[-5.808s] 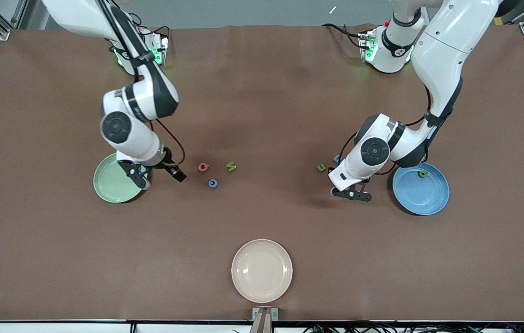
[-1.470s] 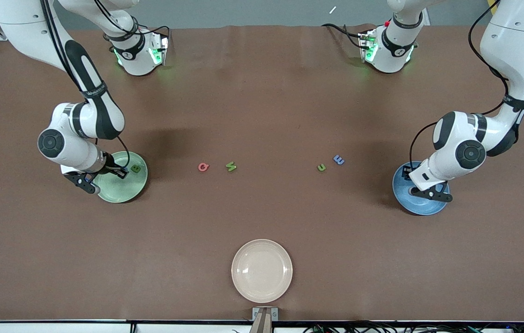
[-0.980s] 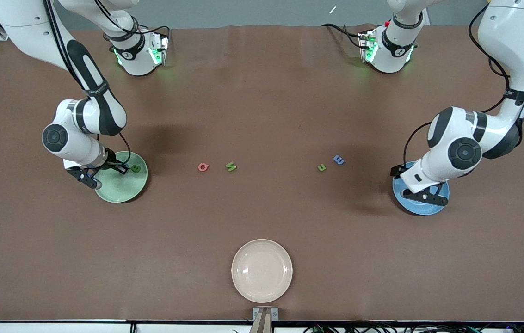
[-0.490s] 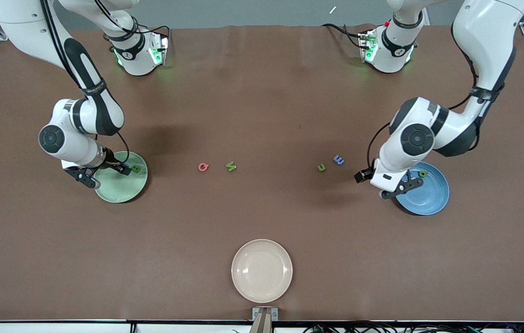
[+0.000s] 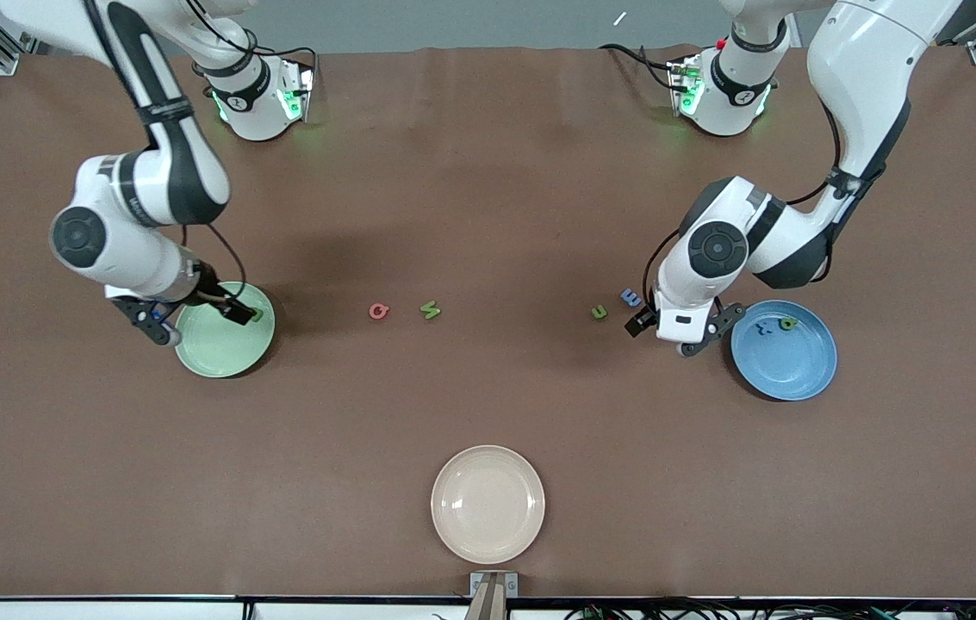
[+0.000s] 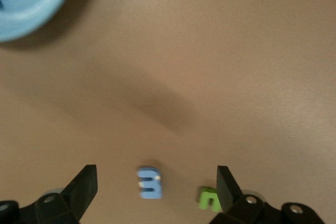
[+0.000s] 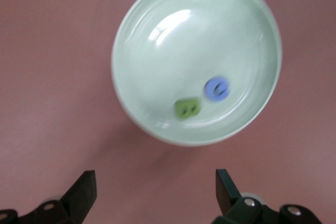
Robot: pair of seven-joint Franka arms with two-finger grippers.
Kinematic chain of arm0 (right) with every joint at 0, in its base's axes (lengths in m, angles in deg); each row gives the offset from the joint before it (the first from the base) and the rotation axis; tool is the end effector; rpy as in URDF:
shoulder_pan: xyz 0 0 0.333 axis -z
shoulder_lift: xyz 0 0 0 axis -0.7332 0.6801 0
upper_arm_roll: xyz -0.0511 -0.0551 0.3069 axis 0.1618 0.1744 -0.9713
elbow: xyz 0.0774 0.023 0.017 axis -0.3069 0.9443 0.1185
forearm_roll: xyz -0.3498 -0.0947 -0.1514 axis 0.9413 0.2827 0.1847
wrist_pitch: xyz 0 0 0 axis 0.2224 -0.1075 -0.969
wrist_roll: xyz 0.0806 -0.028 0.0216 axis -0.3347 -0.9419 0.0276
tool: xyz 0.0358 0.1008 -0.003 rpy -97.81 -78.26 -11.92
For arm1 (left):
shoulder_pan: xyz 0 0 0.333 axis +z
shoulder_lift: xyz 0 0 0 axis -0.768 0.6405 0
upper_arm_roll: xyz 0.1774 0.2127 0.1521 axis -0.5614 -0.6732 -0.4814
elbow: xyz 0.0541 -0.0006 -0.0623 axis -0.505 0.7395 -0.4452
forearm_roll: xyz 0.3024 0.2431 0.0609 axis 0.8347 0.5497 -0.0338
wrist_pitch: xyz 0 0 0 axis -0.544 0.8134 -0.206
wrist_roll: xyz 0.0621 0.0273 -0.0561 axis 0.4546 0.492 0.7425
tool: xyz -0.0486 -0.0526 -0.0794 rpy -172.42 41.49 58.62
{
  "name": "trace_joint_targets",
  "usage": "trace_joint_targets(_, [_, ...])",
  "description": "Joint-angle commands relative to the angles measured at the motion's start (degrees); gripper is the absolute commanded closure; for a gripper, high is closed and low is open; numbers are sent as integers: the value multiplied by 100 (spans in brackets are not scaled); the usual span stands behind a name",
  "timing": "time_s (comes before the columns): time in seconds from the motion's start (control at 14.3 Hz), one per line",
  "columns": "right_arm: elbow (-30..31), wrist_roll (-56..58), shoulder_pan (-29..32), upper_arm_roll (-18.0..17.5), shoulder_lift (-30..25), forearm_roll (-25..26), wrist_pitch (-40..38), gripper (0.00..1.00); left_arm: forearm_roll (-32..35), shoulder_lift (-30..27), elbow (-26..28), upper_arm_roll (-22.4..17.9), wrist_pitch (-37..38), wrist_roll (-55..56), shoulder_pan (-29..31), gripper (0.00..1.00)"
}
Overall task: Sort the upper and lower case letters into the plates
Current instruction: 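Grasp the blue m with the left gripper while the right gripper grasps pink Q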
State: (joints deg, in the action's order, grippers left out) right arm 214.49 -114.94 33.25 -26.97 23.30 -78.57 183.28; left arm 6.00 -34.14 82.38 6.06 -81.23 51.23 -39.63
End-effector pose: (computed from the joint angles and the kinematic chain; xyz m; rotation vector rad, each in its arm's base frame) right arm 0.5268 0.1052 0.2994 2.9044 -1.1494 -0.2062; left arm 0.5312 -0.2449 0.2420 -2.9136 -1.0364 0.1077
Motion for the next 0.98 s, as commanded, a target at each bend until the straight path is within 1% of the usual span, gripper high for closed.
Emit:
trace_joint_targets(0.0, [177, -1359, -690, 10, 22, 1, 563, 0, 115, -37, 474, 7, -725, 543, 17, 0])
trace_joint_targets(0.14, [186, -2300, -1095, 18, 311, 1, 1011, 0, 115, -37, 624, 7, -780, 597, 44, 0])
trace_joint_targets(0.28, [194, -3100, -1438, 18, 732, 1, 1608, 0, 115, -28, 774, 7, -911, 597, 44, 1])
trace_joint_targets(0.42, [194, -3629, -1650, 18, 1119, 1, 2135, 0, 115, -28, 906, -2, -1070, 606, 53, 4])
trace_joint_targets(0.56, [160, -3999, -1817, 18, 1375, 9, 2462, 0, 115, 50, 907, -2, -1096, 720, 44, 13])
trace_joint_targets(0.77, [-42, -4324, -1897, 18, 1603, 18, 2490, 1, 220, 147, 915, -11, -1202, 764, 26, 26])
trace_joint_targets(0.91, [-227, -4510, -1993, 27, 1805, 18, 2472, 1, 238, 218, 906, -11, -1211, 764, 26, 31])
